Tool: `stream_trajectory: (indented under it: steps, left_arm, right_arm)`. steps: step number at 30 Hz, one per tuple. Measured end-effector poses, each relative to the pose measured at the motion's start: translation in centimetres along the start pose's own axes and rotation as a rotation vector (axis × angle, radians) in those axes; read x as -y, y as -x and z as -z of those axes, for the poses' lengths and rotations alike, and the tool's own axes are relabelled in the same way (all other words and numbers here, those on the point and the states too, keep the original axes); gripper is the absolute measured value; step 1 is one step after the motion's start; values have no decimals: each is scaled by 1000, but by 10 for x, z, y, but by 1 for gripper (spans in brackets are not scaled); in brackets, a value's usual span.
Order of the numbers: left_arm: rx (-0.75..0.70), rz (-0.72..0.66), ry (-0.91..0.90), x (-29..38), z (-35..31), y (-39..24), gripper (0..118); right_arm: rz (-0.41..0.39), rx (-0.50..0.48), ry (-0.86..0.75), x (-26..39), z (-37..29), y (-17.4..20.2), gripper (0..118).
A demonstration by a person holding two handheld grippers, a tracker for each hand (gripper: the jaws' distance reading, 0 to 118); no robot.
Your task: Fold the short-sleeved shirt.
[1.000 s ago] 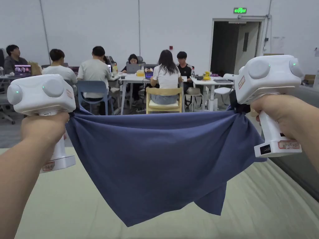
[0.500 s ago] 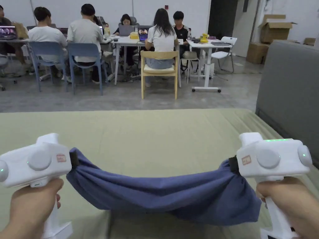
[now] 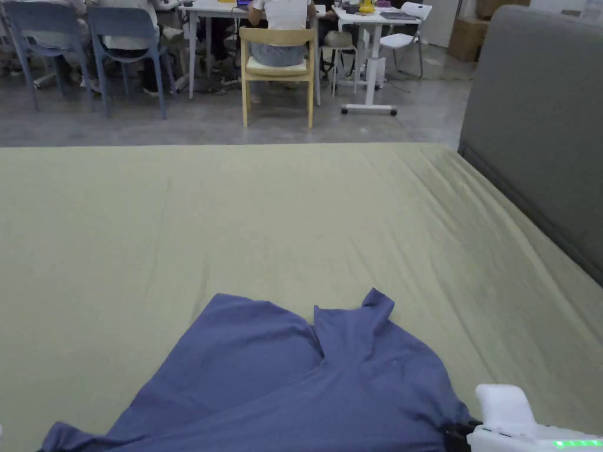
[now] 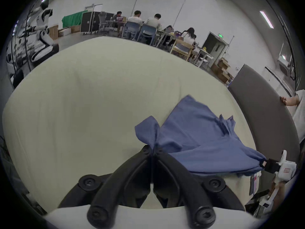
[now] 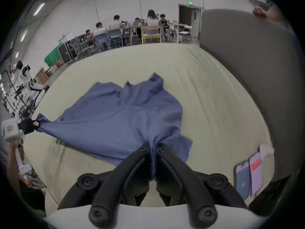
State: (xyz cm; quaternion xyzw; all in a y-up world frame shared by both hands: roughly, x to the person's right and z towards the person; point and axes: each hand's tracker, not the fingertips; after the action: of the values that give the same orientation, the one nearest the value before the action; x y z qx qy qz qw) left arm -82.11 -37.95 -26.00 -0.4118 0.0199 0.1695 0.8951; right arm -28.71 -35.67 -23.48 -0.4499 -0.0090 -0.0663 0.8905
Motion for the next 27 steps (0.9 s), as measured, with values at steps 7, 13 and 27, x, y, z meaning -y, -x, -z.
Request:
stream_trajectory:
  steps: [7, 13, 27]
  left_arm:
    - [-40, -9, 77, 39, 20, 31, 0]
    - [-82, -64, 141, 53, 53, 54, 0]
    - [-11, 42, -178, -5, -102, -48, 118]
  right_arm:
    - [10, 16, 106, 43, 20, -6, 6]
    - [-21, 35, 178, 69, 57, -12, 6]
    - [-209, 71, -337, -25, -94, 41, 117]
